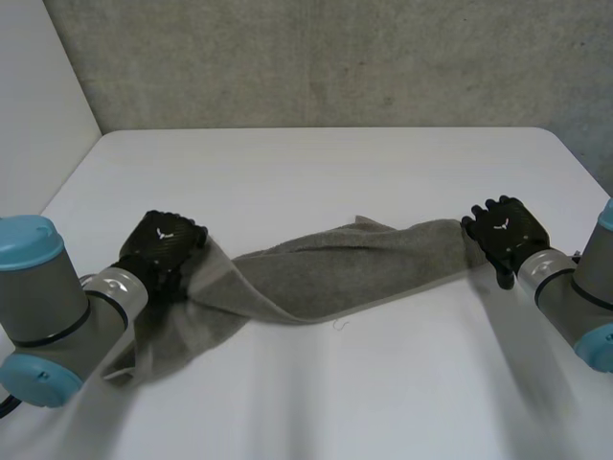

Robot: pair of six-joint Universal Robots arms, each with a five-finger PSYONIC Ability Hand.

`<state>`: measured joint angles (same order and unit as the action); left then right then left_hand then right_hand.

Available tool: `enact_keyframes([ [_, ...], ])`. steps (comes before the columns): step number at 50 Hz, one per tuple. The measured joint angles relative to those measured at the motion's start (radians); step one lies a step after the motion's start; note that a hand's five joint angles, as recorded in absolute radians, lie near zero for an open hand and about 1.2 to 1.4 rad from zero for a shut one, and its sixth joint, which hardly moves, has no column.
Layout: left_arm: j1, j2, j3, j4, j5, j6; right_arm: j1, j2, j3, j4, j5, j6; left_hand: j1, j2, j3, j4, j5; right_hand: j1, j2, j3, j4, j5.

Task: Fold the towel.

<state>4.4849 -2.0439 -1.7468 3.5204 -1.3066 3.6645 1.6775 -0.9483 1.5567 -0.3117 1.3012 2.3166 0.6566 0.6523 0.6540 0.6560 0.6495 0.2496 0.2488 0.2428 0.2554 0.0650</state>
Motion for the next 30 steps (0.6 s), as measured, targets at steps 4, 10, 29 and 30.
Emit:
enact_keyframes([
  [4, -0.002, -0.005, 0.013, 0.000, -0.017, -0.001, 0.003, 0.027, -0.045, 0.003, 0.002, 0.002, 0.094, 0.096, 0.096, 0.096, 0.090, 0.103, 0.099, 0.108, 0.095, 0.116],
  [10, -0.003, -0.021, 0.029, 0.000, -0.025, -0.001, 0.011, 0.059, -0.102, 0.009, 0.005, 0.004, 0.299, 0.299, 0.297, 0.299, 0.288, 0.319, 0.321, 0.321, 0.307, 0.331],
  [29, -0.001, -0.028, 0.080, -0.007, -0.127, -0.006, 0.012, 0.152, -0.237, 0.171, 0.029, 0.035, 0.575, 0.583, 0.586, 0.578, 0.581, 0.147, 0.145, 0.147, 0.124, 0.116],
  [30, -0.001, -0.028, 0.082, -0.007, -0.131, -0.007, 0.012, 0.152, -0.238, 0.181, 0.028, 0.036, 0.575, 0.583, 0.586, 0.578, 0.581, 0.147, 0.145, 0.147, 0.125, 0.118],
])
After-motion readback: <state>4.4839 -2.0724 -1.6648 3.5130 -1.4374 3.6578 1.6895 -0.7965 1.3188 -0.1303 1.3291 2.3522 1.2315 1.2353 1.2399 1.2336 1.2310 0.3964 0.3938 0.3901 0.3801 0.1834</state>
